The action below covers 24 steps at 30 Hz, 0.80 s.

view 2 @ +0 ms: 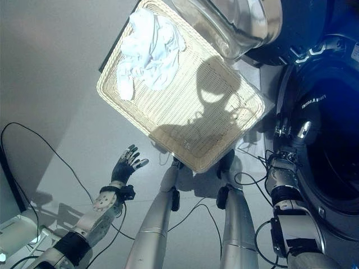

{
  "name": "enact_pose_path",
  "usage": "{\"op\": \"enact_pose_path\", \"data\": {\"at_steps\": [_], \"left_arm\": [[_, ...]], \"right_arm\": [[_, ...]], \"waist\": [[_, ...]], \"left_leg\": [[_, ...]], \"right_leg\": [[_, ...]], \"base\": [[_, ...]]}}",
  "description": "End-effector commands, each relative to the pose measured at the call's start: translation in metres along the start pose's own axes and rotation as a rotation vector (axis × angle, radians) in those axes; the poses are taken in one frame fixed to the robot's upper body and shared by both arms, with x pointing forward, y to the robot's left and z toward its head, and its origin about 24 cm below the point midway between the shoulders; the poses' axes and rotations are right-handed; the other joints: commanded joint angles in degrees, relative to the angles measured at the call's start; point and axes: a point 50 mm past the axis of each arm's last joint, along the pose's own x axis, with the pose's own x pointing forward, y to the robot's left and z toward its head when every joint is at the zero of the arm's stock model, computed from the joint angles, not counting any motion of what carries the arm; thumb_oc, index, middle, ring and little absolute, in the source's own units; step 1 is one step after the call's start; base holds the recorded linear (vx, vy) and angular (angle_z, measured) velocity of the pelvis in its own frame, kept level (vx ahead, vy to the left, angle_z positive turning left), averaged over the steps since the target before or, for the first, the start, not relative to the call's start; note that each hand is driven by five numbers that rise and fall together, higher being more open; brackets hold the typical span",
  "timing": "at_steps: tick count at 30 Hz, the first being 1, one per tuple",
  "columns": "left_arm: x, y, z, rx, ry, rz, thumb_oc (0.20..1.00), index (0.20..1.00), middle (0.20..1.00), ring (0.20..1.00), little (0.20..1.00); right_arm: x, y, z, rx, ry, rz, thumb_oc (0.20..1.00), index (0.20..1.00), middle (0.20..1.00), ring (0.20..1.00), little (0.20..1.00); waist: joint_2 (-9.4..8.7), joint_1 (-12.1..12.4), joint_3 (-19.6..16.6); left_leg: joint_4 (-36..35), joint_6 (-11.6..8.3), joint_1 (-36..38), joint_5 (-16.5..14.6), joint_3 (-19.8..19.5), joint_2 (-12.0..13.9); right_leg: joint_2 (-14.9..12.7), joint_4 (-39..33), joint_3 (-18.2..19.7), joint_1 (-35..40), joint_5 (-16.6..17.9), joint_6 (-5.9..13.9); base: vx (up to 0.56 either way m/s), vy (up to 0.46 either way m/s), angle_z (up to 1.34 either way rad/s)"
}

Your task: Put the clothes into the washing machine.

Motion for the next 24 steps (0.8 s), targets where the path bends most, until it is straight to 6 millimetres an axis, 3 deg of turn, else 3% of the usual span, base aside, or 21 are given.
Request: {"op": "enact_pose_path", "data": {"at_steps": [1, 2, 11, 13, 14, 16, 18, 19, 23, 24], "left_arm": [[-0.015, 0.005, -0.013, -0.040, 0.038, 0.011, 1.000, 1.000, 1.000, 1.000, 1.000], [-0.016, 0.007, -0.013, -0.038, 0.039, 0.010, 1.000, 1.000, 1.000, 1.000, 1.000], [-0.018, 0.012, -0.011, -0.030, 0.034, 0.010, 1.000, 1.000, 1.000, 1.000, 1.000], [-0.020, 0.014, -0.013, -0.027, 0.037, 0.013, 1.000, 1.000, 1.000, 1.000, 1.000], [-0.026, 0.020, -0.017, -0.031, 0.047, 0.020, 1.000, 1.000, 1.000, 1.000, 1.000], [-0.030, 0.022, -0.019, -0.036, 0.054, 0.026, 1.000, 1.000, 1.000, 1.000, 1.000], [-0.031, 0.023, -0.020, -0.038, 0.058, 0.026, 1.000, 1.000, 1.000, 1.000, 1.000], [-0.034, 0.021, -0.021, -0.046, 0.062, 0.020, 1.000, 1.000, 1.000, 1.000, 1.000], [-0.030, 0.013, -0.019, -0.054, 0.055, 0.005, 1.000, 1.000, 1.000, 1.000, 1.000], [-0.026, 0.009, -0.016, -0.064, 0.051, 0.002, 1.000, 1.000, 1.000, 1.000, 1.000]], "right_arm": [[0.011, 0.041, 0.055, -0.057, -0.221, 0.210, 0.329, 0.329, 0.329, 0.329, 0.329], [0.011, 0.043, 0.057, -0.051, -0.239, 0.218, 0.200, 0.200, 0.200, 0.200, 0.200], [0.010, 0.054, 0.076, -0.053, -0.338, 0.193, 0.200, 0.200, 0.200, 0.200, 0.200], [0.007, 0.057, 0.090, -0.052, -0.436, 0.165, 0.200, 0.200, 0.200, 0.200, 0.200], [-0.006, 0.056, 0.124, -0.020, -0.692, 0.044, 0.219, 0.219, 0.219, 0.219, 0.219], [-0.017, 0.052, 0.142, 0.025, -0.834, -0.043, 0.551, 0.551, 0.551, 0.551, 0.551], [-0.024, 0.047, 0.151, 0.039, -0.906, -0.091, 0.758, 0.758, 0.758, 0.758, 0.758], [-0.044, 0.042, 0.177, 0.126, -1.134, -0.209, 1.000, 1.000, 1.000, 1.000, 1.000], [-0.046, 0.040, 0.188, 0.128, -1.166, -0.311, 1.000, 1.000, 1.000, 1.000, 1.000], [-0.037, 0.038, 0.187, 0.091, -1.063, -0.375, 1.000, 1.000, 1.000, 1.000, 1.000]], "waist": [[1.47, -1.5, -1.0], [1.33, -1.6, -1.0], [0.51, -2.5, -1.0], [0.16, -2.8, -1.0], [-0.31, -3.3, -1.0], [-0.54, -3.7, -1.0], [-0.61, -3.7, -1.0], [-0.73, -4.2, -1.0], [-0.57, -4.5, -1.0], [-0.42, -4.5, -1.0]], "left_leg": [[3.9, 1.28, 0.2, -5.3, 5.4, -1.8], [3.9, 1.25, 0.4, -5.4, 5.5, -1.7], [3.6, 1.03, 2.4, -5.6, 6.6, -1.3], [3.7, 0.94, 2.9, -5.8, 6.7, -1.3], [3.7, 0.96, 4.0, -6.3, 7.0, -1.2], [3.7, 1.02, 4.7, -6.6, 7.1, -1.3], [3.6, 1.02, 5.2, -6.8, 7.1, -1.3], [3.5, 0.98, 6.2, -7.3, 7.2, -1.6], [4.3, 1.00, 6.1, -7.5, 7.1, -1.8], [4.8, 1.05, 6.0, -7.4, 7.0, -2.1]], "right_leg": [[1.7, -5.7, -1.1, 3.1, 6.2, 6.52], [1.7, -5.8, -1.2, 3.3, 6.2, 6.57], [1.8, -7.1, -1.2, 5.4, 6.5, 6.66], [1.8, -7.4, -1.3, 6.0, 6.5, 6.61], [2.1, -7.8, -1.2, 7.2, 6.2, 6.41], [2.4, -8.0, -1.0, 8.1, 6.1, 6.36], [2.6, -8.2, -0.9, 8.5, 6.0, 6.38], [3.0, -8.8, -0.7, 9.6, 6.1, 6.39], [3.0, -8.4, -0.3, 9.5, 6.0, 6.26], [2.9, -8.0, -0.1, 9.2, 6.0, 6.19]], "base": [[-0.03, -0.035, -0.01], [-0.03, -0.028, -0.02], [-0.02, -0.010, -0.05], [0.00, -0.007, -0.06], [0.00, 0.026, -0.08], [0.01, 0.050, -0.08], [0.01, 0.052, -0.15], [0.01, 0.068, -0.20], [0.00, 0.055, -0.03], [0.02, 0.054, 0.05]]}}
